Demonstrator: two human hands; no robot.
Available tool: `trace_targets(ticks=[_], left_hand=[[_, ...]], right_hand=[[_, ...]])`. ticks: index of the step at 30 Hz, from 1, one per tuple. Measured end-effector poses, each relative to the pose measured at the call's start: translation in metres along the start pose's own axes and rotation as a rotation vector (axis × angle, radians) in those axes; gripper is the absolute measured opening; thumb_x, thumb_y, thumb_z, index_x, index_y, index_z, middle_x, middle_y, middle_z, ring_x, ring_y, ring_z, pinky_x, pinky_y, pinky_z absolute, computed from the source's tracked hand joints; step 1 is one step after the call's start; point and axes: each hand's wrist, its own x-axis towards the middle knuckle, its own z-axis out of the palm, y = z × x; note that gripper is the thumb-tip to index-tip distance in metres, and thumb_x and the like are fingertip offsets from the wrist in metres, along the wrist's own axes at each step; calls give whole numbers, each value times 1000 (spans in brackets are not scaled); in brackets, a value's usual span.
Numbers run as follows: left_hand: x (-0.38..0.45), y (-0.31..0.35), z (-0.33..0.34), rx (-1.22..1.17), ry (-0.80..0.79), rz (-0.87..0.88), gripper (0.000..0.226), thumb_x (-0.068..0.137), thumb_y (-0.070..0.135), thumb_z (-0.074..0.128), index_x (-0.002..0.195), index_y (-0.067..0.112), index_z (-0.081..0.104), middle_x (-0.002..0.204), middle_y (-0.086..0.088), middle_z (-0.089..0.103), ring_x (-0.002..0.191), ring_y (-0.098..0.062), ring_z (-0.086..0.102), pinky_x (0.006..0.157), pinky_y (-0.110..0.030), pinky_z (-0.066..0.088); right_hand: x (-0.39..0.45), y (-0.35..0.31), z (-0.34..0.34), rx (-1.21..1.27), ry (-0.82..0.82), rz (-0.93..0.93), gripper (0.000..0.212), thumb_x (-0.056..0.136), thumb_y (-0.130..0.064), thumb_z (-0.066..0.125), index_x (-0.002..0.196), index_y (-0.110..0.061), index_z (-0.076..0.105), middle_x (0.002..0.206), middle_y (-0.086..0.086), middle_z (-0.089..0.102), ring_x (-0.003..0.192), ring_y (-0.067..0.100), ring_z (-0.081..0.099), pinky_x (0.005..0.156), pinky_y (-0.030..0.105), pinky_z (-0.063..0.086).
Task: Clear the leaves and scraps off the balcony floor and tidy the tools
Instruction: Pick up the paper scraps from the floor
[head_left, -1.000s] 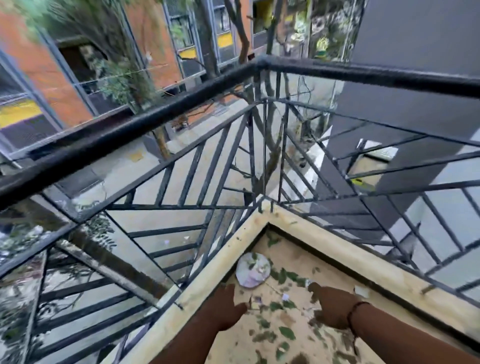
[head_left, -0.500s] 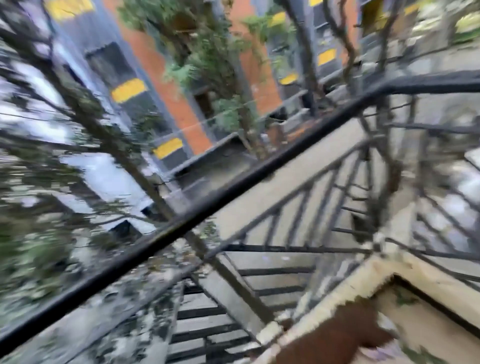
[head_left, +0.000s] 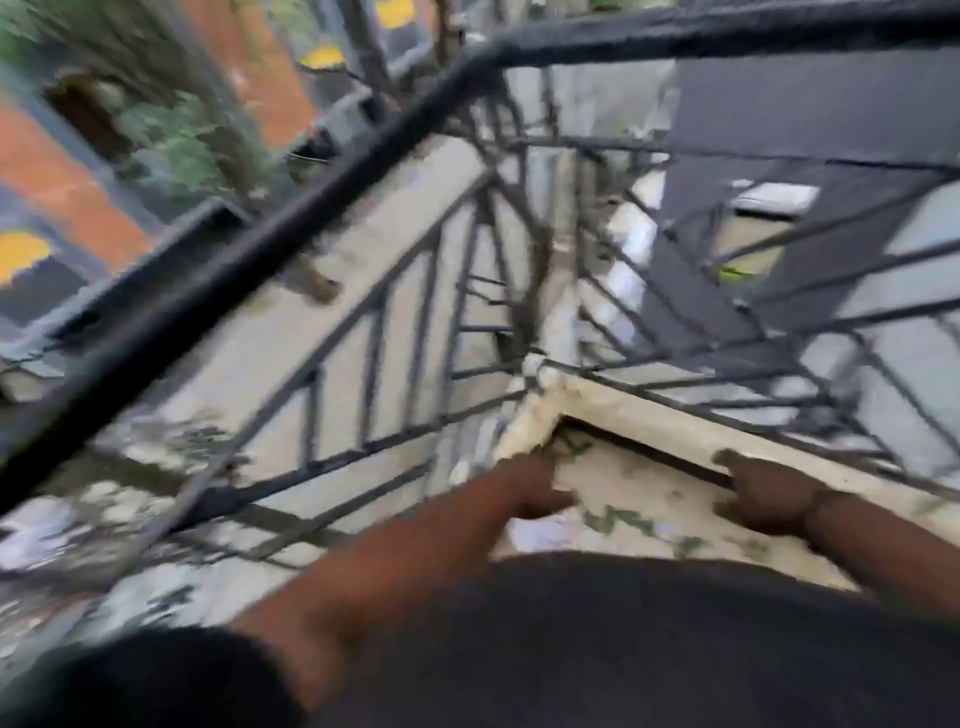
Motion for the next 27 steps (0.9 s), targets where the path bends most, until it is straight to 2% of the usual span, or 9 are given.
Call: trace_targets(ticks=[1,2,5,8,12,17,21,24,27], left_hand=[[7,1,-2,15,18,7,73,94,55,53,149,11,35,150,-16,40,137,-31,40,108,-35,35],[18,3,0,34,10,9,77,93,57,53,152,13,30,153,-15,38,138,-30,40,109,-34,35],[32,6,-2,144,-7,82,81,93,56,55,154,13,24,157,-14,32,141,-27,36,110,-29,30],[29,-32,-3,113,-88,51,81,87,63,56,151,18,34,152,-15,38,137,-30,40,110,-34,35],[43,-35,4,155,-174,130,76,96,51,53,156,18,21,161,-13,21,145,-29,27,113,-30,25],[65,-53,26,134,-226,90,75,94,55,51,154,20,23,157,-14,28,141,-31,34,111,-33,30],[89,-66,57,164,-267,87,77,91,61,50,152,21,26,153,-16,34,135,-34,41,110,-40,36],[117,-72,90,169,-295,62,85,90,65,49,155,20,20,158,-15,27,140,-34,35,113,-44,33],[155,-77,132,152,-309,47,85,91,60,53,156,19,16,161,-13,21,144,-32,30,116,-43,29]], right_hand=[[-26,128,-17,79,-83,-33,82,92,-42,56,154,-10,13,153,13,35,136,25,40,108,26,33],[-46,218,-44,211,30,71,81,93,-39,58,154,-10,14,154,14,33,137,26,39,108,27,32],[-42,260,-39,157,118,134,83,87,-47,65,152,-15,24,154,11,33,139,25,36,110,29,30],[-1,234,-13,177,-6,150,100,75,-73,59,150,-15,29,153,8,36,137,22,39,111,30,30],[-2,229,3,211,-49,319,73,95,-46,49,153,-13,18,153,12,36,135,25,43,104,25,35],[11,225,36,221,-170,240,75,97,-36,53,155,-20,9,150,14,39,127,28,49,86,24,38],[30,228,67,253,-200,278,72,97,-40,52,154,-17,13,152,12,36,128,30,47,95,32,42],[52,239,102,293,-205,280,73,96,-41,51,154,-16,15,154,11,32,135,30,40,104,39,41],[86,259,146,324,-214,304,68,95,-38,51,152,-17,21,153,11,34,133,31,42,103,42,43]])
